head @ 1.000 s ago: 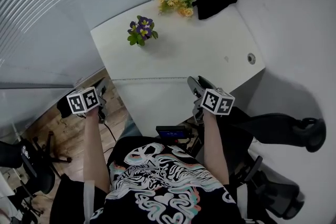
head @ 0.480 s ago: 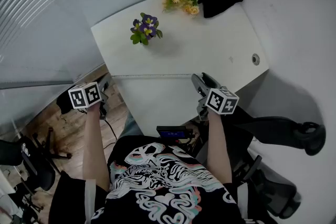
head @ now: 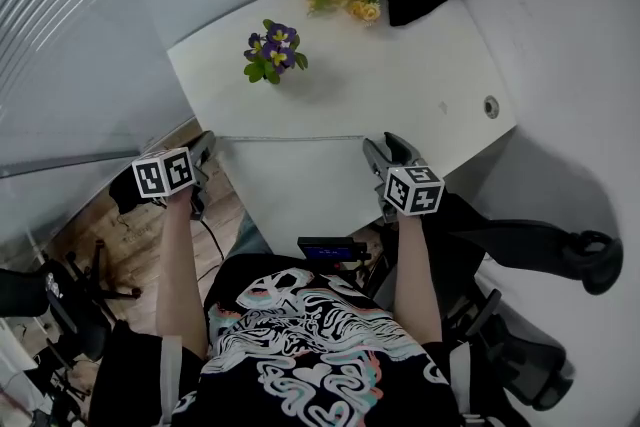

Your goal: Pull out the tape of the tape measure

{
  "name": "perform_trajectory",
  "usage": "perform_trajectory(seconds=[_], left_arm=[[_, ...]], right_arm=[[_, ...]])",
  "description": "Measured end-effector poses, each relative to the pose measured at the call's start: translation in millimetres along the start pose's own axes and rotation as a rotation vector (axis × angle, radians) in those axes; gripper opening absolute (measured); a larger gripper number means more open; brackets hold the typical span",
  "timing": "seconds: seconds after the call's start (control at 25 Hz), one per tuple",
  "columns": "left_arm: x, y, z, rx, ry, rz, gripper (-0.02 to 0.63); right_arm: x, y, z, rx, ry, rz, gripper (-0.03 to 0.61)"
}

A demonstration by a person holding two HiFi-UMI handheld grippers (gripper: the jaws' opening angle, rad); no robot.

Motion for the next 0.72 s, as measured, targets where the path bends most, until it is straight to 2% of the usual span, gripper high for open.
perform_trajectory(seconds=[0.36,0.72], left_arm=[[2,7,2,0.013,0.001,0.025,0.005],[-1,10,1,0.024,0.007,0.032,0.005]], right_arm=[[-10,-4,0,-0.008,-0.056,-0.062,0.218],[-22,4,7,-0.07,-0.174,0.034,0.216]])
Point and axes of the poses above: the fingertips, and each gripper's own axes: y forward along the fingers, z to its left, x out of its top, the point moved 6 cm from there along -y, backward along the fingers, and after that the axes turned 4 degrees about -y, right-handed, at the moved point
